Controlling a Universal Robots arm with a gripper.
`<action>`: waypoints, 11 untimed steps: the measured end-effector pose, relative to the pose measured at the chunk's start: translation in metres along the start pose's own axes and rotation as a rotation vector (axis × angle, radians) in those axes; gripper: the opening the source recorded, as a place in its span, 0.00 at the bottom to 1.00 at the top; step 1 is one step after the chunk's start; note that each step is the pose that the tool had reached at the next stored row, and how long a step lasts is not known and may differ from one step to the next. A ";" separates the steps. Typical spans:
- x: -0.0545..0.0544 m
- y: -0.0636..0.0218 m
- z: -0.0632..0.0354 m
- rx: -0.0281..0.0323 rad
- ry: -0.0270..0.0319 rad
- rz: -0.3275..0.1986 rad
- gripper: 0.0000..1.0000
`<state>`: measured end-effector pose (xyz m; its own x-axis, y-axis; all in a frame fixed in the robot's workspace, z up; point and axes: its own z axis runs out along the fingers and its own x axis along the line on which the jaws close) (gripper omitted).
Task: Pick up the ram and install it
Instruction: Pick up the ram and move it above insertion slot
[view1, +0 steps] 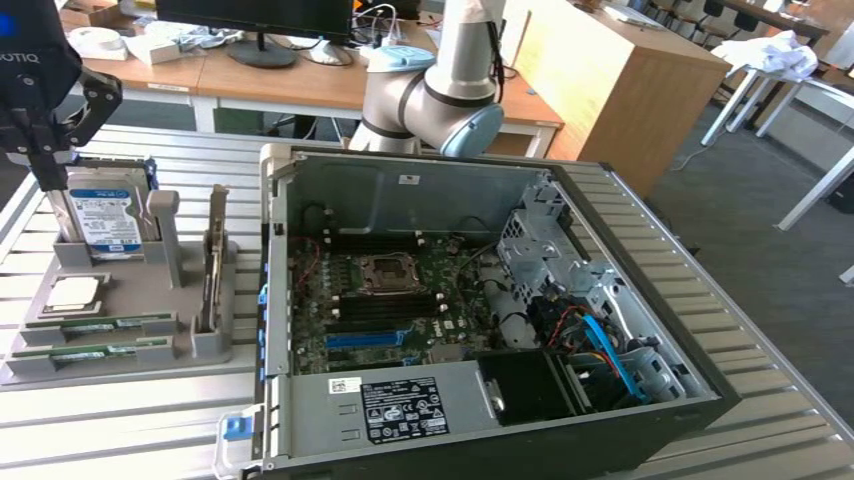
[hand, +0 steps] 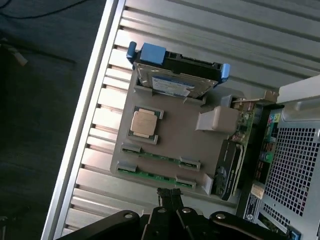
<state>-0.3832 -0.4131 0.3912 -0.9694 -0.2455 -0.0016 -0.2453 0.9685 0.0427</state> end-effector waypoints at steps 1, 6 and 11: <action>0.000 0.0000 0.0000 0.0002 0.0008 -0.017 0.10; 0.000 0.0000 0.0001 0.0021 0.0056 -0.102 0.10; 0.000 0.0000 0.0001 0.0046 0.0113 -0.185 0.10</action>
<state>-0.3832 -0.4131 0.3911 -0.9074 -0.4202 0.0022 -0.4198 0.9068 0.0381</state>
